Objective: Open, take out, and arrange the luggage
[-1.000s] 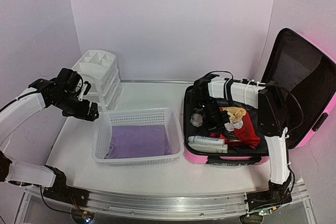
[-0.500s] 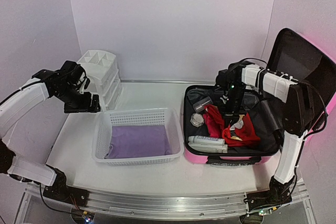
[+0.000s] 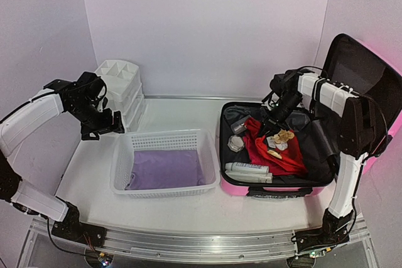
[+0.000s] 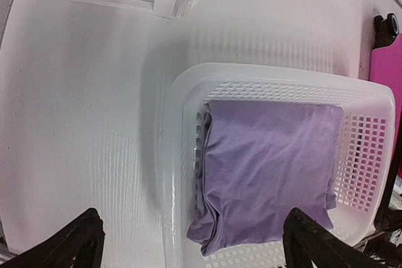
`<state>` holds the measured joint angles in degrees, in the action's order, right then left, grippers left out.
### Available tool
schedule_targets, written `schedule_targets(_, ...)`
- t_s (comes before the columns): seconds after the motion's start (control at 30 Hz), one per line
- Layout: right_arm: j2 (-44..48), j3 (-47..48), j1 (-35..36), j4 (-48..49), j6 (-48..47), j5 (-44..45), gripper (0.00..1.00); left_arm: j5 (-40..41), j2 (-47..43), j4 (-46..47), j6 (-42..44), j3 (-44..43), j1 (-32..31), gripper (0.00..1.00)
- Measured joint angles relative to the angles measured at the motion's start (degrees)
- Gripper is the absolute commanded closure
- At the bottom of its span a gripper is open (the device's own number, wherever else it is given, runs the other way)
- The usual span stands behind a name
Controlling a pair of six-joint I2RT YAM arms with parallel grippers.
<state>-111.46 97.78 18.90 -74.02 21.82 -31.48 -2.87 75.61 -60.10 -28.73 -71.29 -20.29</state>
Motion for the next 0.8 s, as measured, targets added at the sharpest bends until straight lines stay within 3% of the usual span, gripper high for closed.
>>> schedule_targets(0.23, -2.2, 1.5, -0.4, 0.4, -1.0, -4.4, 1.00, 2.2, -1.6, 2.1, 4.3, 0.8, 0.0, 0.01)
schedule_targets(0.43, -2.0, 3.5, -0.5, 0.5, -2.4, -8.7, 1.00, 2.8, -8.5, 8.4, 8.3, 4.5, 0.0, 0.01)
schedule_targets(0.8, 3.3, 6.8, 1.7, 0.6, -1.8, -13.0, 1.00, -3.2, -13.5, 15.8, 9.4, 15.3, 0.0, 0.01)
